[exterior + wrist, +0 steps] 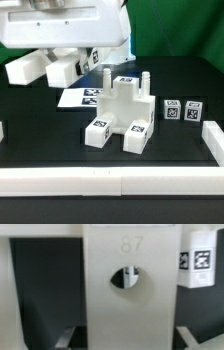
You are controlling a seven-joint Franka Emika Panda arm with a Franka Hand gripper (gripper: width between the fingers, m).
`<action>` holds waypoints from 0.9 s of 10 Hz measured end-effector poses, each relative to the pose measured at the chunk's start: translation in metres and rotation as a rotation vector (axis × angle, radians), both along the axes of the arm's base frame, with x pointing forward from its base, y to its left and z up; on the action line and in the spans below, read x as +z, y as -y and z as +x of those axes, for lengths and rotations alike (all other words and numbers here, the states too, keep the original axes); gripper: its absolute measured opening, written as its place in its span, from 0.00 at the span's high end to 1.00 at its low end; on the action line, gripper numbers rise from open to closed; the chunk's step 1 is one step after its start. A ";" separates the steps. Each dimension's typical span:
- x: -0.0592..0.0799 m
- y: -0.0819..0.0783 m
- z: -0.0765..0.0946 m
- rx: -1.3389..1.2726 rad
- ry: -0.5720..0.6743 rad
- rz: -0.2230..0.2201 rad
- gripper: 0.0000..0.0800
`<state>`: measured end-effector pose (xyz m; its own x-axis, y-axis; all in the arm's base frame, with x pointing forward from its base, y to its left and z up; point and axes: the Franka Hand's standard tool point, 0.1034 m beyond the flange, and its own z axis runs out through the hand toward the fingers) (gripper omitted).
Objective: Assemble chair
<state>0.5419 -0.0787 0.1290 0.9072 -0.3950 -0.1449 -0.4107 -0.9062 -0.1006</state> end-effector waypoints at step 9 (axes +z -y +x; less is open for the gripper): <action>0.006 -0.071 0.010 -0.073 -0.015 -0.015 0.64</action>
Offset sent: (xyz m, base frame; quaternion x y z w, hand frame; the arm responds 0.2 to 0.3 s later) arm 0.0121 0.0486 0.0045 -0.0206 0.0018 0.0453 0.9988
